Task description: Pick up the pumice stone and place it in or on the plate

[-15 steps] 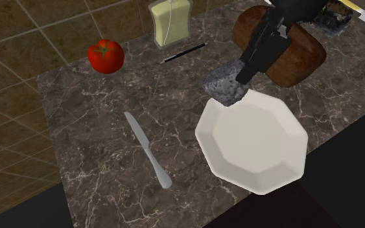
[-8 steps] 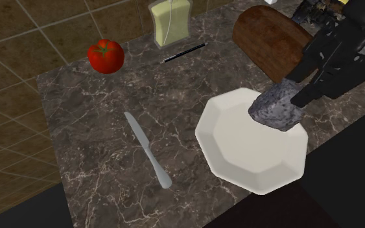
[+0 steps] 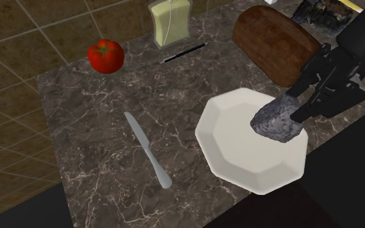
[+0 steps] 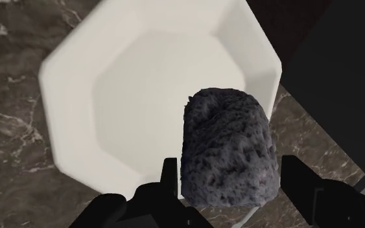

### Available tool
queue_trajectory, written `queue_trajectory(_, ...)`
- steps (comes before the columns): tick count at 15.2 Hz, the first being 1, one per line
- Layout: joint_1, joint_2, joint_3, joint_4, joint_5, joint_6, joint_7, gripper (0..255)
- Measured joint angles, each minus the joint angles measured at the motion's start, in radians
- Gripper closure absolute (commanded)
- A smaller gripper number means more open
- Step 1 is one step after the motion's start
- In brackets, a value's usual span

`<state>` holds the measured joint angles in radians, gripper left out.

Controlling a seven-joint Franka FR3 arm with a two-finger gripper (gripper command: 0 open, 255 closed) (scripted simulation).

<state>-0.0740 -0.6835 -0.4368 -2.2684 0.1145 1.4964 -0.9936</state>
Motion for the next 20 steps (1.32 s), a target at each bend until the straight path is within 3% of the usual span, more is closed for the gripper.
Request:
queue_trajectory(12, -0.017, -0.015, -0.02, -0.163, -0.021, 0.141, -0.042, 255)
queue_trajectory(18, -0.019, -0.014, -0.023, -0.173, -0.023, 0.151, -0.045, 255)
queue_trajectory(19, -0.019, -0.014, -0.023, -0.173, -0.023, 0.152, -0.045, 0)
queue_trajectory(20, -0.019, -0.014, -0.023, -0.173, -0.023, 0.152, -0.045, 0)
